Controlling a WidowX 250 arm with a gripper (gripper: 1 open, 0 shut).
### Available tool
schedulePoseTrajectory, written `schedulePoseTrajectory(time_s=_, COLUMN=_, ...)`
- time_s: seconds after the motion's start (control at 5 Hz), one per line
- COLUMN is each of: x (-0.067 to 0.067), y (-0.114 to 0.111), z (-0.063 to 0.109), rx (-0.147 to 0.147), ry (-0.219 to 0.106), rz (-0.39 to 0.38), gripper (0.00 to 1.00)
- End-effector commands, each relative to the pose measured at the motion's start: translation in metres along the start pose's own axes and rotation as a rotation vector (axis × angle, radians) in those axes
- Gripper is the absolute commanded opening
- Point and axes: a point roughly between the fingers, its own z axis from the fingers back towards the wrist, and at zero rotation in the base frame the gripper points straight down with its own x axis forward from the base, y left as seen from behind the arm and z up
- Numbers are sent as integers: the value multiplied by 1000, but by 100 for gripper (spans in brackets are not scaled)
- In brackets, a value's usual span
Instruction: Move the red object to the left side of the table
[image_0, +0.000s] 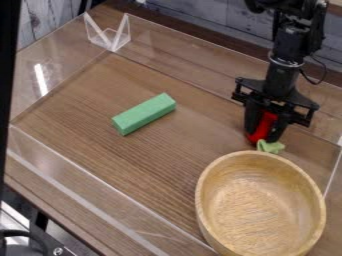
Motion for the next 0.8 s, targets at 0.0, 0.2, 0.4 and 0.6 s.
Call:
schedulePoseTrajectory(time_s=0.0, x=6, y=-3, z=31, rx=-19, ry=-83, rz=-7, gripper=0)
schedulePoseTrajectory(time_s=0.2, x=4, y=-3, z=40, rx=-24, ry=-94, rz=-7, gripper=0)
schedulePoseTrajectory(time_s=0.4, x=5, y=-2, z=37, rx=-23, ry=-89, rz=-2, gripper=0)
schedulePoseTrajectory(time_s=0.6, x=5, y=-2, z=38, rx=-22, ry=-85, rz=2, gripper=100)
